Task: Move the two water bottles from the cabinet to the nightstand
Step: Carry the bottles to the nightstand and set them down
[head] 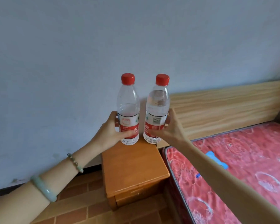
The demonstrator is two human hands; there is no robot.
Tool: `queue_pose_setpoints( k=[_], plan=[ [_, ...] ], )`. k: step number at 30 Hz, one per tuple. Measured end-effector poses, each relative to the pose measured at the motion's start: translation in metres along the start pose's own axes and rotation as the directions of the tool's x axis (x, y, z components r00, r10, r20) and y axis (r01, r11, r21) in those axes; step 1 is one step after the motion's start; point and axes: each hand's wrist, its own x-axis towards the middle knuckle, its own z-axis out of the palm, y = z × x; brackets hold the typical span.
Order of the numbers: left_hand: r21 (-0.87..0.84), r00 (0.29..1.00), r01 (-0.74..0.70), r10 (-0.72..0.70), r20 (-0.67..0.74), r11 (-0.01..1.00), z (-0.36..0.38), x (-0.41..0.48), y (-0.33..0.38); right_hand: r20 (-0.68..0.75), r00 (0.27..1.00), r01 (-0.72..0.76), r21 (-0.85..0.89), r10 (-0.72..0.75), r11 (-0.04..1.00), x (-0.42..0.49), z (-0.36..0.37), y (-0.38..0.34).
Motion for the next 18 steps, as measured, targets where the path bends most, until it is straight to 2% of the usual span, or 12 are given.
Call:
queue_pose_setpoints(
  k=[9,11,15,18],
  plan=[
    [-0.070,0.973,0.203,-0.209,-0.098,0.977,0.065,0.064,-0.077,0.141,0.990,-0.025,-0.017,0.027,1.000,0.073,0.023,0.092],
    [-0.122,0.961,0.243,-0.256,-0.103,0.962,0.074,0.071,-0.104,0.168,0.984,-0.052,-0.025,0.056,0.998,0.081,0.036,0.117],
    [-0.119,0.934,0.333,-0.345,-0.091,0.935,0.095,0.079,-0.168,0.191,0.972,-0.127,-0.066,0.138,0.990,0.093,0.068,0.170],
    [-0.156,0.905,0.382,-0.403,-0.134,0.911,0.114,0.080,-0.206,0.184,0.964,-0.180,-0.089,0.194,0.980,0.099,0.091,0.207]
  ],
)
